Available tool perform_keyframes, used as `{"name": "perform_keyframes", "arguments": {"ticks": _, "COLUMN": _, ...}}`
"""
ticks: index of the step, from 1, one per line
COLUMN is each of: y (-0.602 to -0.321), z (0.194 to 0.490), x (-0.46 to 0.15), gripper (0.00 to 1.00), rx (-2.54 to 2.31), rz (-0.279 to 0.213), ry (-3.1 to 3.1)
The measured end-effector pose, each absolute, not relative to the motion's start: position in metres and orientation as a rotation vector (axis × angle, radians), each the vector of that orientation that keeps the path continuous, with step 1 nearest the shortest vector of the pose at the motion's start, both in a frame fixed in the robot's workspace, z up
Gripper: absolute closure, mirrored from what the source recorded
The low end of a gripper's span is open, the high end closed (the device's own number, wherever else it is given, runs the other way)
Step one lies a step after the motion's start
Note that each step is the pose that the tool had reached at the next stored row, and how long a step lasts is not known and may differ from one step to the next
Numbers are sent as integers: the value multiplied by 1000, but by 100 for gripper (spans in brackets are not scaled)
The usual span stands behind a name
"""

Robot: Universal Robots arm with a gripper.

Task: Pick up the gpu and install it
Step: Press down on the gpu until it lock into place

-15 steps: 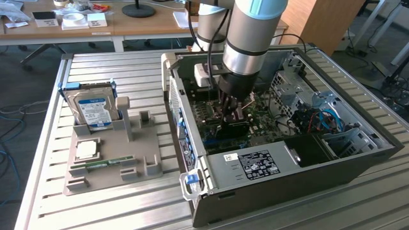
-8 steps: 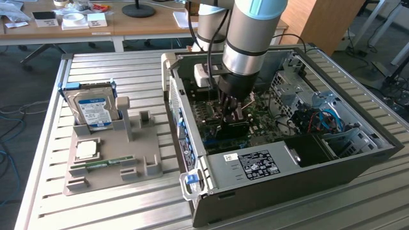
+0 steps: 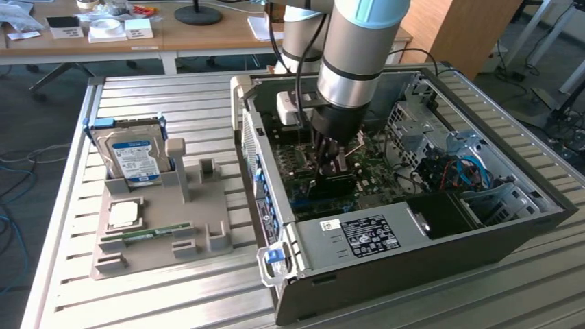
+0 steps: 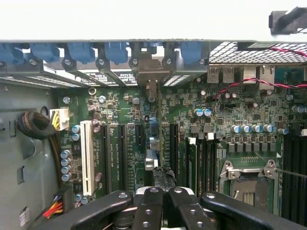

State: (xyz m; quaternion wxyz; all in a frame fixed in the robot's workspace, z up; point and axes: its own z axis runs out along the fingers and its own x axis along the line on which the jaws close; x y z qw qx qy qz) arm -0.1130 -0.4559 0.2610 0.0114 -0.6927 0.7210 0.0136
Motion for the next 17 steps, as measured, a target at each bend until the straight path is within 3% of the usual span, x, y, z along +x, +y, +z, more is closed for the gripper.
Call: {"name": "perform_keyframes", "arguments": {"ticks": 17, "y": -456, "z": 260, "x": -113, "gripper": 89, "rx": -2160, "rz": 42, "ry": 2249}}
